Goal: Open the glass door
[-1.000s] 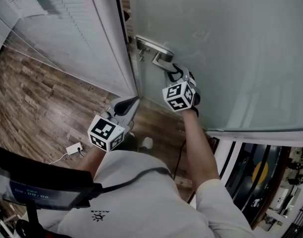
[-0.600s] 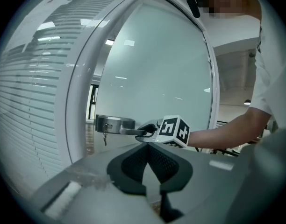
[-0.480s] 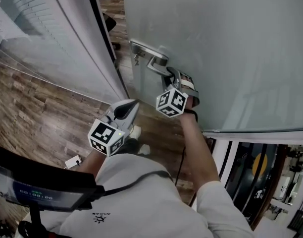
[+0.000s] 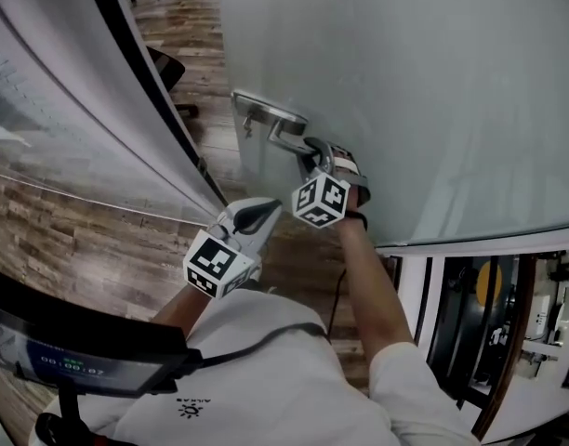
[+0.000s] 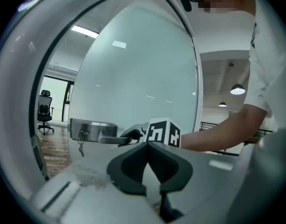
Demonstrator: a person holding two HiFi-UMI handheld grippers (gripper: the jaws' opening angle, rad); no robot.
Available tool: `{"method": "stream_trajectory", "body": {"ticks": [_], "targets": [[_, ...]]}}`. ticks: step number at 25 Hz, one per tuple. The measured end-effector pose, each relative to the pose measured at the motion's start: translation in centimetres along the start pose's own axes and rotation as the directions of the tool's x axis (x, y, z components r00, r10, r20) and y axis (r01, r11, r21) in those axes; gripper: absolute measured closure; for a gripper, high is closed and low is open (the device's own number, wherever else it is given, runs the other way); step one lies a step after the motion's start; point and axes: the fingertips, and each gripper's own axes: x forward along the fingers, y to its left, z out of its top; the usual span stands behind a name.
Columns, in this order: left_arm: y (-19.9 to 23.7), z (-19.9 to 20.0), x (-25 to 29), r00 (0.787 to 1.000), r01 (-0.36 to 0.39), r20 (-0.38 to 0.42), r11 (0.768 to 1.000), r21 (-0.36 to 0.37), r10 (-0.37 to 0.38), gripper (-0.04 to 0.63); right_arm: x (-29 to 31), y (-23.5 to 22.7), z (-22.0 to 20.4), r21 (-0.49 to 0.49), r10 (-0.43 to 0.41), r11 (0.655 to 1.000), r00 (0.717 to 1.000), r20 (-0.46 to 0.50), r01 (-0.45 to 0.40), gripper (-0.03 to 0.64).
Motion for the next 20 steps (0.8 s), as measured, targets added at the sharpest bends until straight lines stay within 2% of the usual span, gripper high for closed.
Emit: {"method": "stream_trajectory", "body": {"ticks": [4, 9, 14, 20], "targets": [[-1.9, -0.7, 0.2, 0.997, 0.08, -0.026, 0.992, 0.099, -0.078, 0.591, 0.7, -0.5, -0.3, 0.016, -0.015, 1.0, 1.0, -0.009, 0.015, 0.523], [-2.4, -0.1, 1.6, 0.993, 0.118, -0.038, 0.99, 0.078, -0.115, 0.591, 1.5, -2.7, -0.8, 0.037, -0.018, 0.999, 1.0, -0.018, 0.019, 0.525], [1.6, 1.1, 5.2, 0.998, 0.057, -0.035, 0.998, 0.023, -0.056, 0.591, 4.4, -5.7, -1.4, 0.069, -0.013, 0.998, 1.0, -0.002, 0.013, 0.526], [6.9, 2.6, 11.0, 0.998, -0.068, -0.016, 0.997, -0.027, 0.068, 0.591, 7.7, -8.5, -3.5, 0.104, 0.014, 0.994, 1.0, 0.023, -0.016, 0.532]]}}
